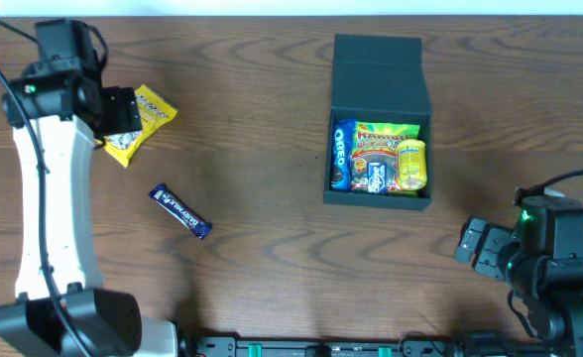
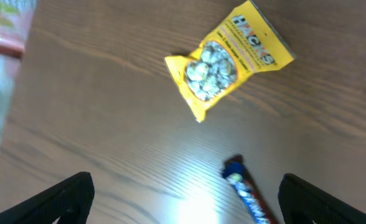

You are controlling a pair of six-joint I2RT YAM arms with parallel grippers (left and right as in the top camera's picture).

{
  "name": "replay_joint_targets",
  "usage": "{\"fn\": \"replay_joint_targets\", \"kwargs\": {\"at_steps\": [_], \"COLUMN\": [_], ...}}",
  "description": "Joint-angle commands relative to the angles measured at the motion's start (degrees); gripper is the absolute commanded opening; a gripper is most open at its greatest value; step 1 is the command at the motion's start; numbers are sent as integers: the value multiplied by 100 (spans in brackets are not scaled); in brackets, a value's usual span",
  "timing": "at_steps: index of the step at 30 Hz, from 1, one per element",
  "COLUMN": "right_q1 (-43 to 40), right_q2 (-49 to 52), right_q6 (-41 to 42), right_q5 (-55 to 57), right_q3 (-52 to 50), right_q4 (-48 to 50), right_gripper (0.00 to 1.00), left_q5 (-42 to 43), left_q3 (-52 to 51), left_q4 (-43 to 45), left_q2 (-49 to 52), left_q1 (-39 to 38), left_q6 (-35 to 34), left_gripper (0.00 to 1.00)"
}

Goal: Pack container
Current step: 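Lower the left gripper and grasp the Hacks bag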

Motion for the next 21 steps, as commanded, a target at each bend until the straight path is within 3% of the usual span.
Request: {"fn": "replay_joint_targets", "kwargs": {"at_steps": [1,7,21], "right_q1": [-46,-46,-46], "right_q2": [-13,-13,-13], "right_q6": [-70,-70,-70], "right_q5": [24,24,50], "right_q3": [-7,-7,-7], "right_q4": [-2,-4,92], "right_gripper": [99,99,99], "left_q5": [369,356,278], "left_q3": [116,116,116], "left_q4": [129,260,704], "left_q2": [356,1025,2413], "left_q1": [118,195,245], "left_q6": [1294,1812,2170], "left_gripper": [95,95,95]}}
